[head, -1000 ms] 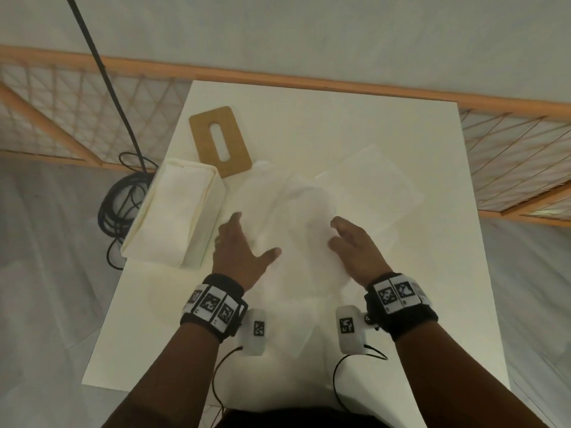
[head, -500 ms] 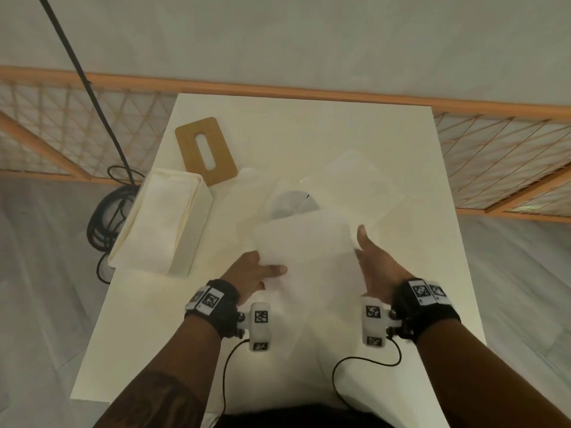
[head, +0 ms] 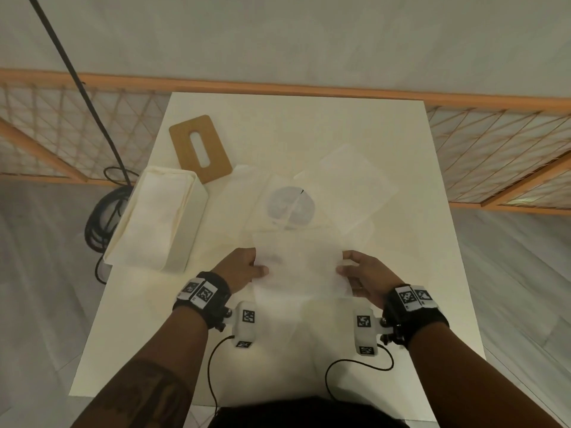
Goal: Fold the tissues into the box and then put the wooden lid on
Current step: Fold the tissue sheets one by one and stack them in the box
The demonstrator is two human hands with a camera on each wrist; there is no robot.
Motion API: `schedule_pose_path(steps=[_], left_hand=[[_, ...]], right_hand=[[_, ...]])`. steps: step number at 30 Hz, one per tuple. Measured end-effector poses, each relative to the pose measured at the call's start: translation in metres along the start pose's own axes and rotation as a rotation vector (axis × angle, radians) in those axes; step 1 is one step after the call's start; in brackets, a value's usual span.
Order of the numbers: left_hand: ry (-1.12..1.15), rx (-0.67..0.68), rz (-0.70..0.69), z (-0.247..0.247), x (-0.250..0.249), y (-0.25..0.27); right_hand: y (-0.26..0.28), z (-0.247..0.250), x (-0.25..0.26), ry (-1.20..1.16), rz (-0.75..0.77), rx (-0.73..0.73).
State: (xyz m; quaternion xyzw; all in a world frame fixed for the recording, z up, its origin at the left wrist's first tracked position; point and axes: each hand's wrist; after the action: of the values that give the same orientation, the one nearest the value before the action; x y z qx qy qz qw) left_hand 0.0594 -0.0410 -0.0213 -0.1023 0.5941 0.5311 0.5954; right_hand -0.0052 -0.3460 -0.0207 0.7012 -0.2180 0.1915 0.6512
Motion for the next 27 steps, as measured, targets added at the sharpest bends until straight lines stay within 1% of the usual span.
schedule_pose_path(steps=[2,6,8,10,12,16,19,22,23,24,25,26,27], left_hand=[[-0.001,-0.002,-0.037,0.001,0.001,0.001],[-0.123,-0.025,-0.101,-0.007,-0.002,0.002],[-0.12,-0.011,-0.126,-0.013,-0.001,0.002],[-0.117,0.011,-0.135,-0.017,-0.001,0.002],[-0.101,0.0,-0.126,-0.02,-0.003,0.002],[0.062,-0.078,-0.026,-0.023,0.0,0.003],[0.176,-0.105,-0.002,-0.025,0.003,0.004],[0.327,-0.113,0.038,-0.028,-0.004,0.006],[0.356,-0.124,0.047,-0.029,-0.008,0.008],[0.367,-0.158,0.046,-0.029,-0.009,0.009],[0.29,-0.227,0.028,-0.029,-0.009,0.01],[0.143,-0.329,-0.009,-0.029,-0.006,0.01],[-0.077,-0.44,-0.031,-0.029,-0.003,0.011]], right_hand=[[0.004,0.005,-0.003,-0.001,-0.004,-0.008],[0.009,0.007,-0.011,-0.014,-0.012,-0.007],[0.01,0.005,-0.013,-0.011,0.026,-0.029],[0.009,0.003,-0.012,-0.01,0.095,-0.094],[0.011,0.003,-0.01,0.011,0.135,-0.137],[0.015,0.006,-0.012,0.054,0.144,-0.099],[0.014,0.012,-0.011,0.003,0.121,-0.084],[0.015,0.016,-0.008,-0.123,0.066,-0.053],[0.015,0.016,-0.008,-0.137,0.052,-0.05],[0.015,0.016,-0.008,-0.1,0.061,-0.07],[0.013,0.016,-0.01,0.005,0.092,-0.115],[0.011,0.017,-0.011,0.156,0.132,-0.169],[0.008,0.019,-0.013,0.334,0.168,-0.227]])
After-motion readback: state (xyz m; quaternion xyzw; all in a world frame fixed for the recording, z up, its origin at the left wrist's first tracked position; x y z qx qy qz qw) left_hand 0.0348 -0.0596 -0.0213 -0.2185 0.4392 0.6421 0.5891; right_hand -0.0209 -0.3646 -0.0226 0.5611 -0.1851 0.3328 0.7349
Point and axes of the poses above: each hand's wrist, its own y-axis away from the middle knuckle, its own z-axis out of the back of the hand, x = y × z, and after that the axes turned 8 degrees about -z, right-handed
